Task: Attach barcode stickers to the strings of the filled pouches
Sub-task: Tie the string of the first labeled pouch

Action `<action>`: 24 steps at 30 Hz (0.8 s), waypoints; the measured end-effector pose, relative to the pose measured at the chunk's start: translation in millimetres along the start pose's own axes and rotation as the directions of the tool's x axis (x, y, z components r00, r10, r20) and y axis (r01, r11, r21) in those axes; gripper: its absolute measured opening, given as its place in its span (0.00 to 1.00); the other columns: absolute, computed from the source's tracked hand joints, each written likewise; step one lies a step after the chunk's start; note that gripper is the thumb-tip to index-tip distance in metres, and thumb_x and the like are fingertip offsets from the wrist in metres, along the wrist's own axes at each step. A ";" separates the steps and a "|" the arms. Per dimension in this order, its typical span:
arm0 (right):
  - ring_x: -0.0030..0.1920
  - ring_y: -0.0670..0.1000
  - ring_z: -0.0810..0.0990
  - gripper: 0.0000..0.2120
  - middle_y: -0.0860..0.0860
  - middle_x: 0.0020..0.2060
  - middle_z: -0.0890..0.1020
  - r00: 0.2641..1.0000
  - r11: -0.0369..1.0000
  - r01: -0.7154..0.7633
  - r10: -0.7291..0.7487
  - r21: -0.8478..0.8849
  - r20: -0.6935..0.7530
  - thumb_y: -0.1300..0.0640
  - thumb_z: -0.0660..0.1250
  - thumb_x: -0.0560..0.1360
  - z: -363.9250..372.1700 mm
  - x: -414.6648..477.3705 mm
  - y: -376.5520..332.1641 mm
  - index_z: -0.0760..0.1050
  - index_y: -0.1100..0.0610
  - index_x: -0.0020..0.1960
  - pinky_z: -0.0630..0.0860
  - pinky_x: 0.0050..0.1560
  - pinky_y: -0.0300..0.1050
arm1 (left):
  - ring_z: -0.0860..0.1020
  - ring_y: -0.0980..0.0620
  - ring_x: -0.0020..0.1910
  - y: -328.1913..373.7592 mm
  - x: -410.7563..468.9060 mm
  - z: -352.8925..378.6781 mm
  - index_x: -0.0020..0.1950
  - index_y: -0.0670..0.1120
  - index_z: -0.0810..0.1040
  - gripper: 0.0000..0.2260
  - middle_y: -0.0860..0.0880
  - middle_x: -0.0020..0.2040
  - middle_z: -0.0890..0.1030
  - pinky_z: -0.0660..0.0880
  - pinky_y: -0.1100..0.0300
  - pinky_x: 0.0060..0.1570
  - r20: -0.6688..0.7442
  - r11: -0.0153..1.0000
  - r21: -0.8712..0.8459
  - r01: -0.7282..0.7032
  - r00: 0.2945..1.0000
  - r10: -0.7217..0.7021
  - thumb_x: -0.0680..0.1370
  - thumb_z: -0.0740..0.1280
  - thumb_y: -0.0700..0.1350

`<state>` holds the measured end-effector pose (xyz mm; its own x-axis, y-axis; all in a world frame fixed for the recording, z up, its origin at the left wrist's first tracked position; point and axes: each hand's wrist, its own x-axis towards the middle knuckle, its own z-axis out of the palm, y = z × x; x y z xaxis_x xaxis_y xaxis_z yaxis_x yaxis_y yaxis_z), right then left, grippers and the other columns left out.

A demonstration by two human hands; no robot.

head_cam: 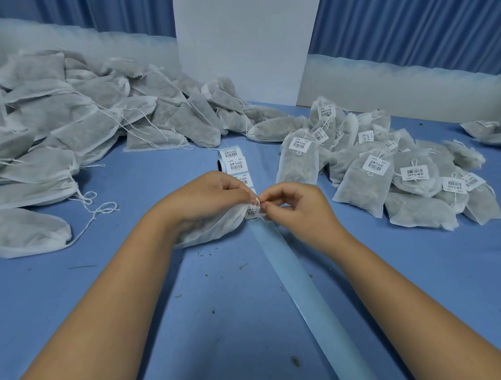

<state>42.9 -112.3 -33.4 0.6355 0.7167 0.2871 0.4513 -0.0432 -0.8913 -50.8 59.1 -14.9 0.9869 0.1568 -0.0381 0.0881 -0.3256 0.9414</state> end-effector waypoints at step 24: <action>0.39 0.48 0.85 0.05 0.55 0.37 0.85 0.982 0.931 -0.188 0.174 0.313 0.072 0.67 0.68 0.76 -0.4 2.4 0.5 0.80 0.68 0.50 0.80 0.44 0.36 | 0.79 0.58 0.41 -3.3 3.0 0.7 0.40 0.50 0.82 0.08 0.52 0.41 0.84 0.74 0.64 0.46 -0.052 0.996 0.065 -0.061 0.997 0.064 0.68 0.80 0.44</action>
<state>44.9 -110.9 -33.0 0.6574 0.7466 0.1017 0.1052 0.0428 -0.9935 -48.1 60.0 -18.4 0.9822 0.1836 0.0401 0.0362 -0.3942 0.9183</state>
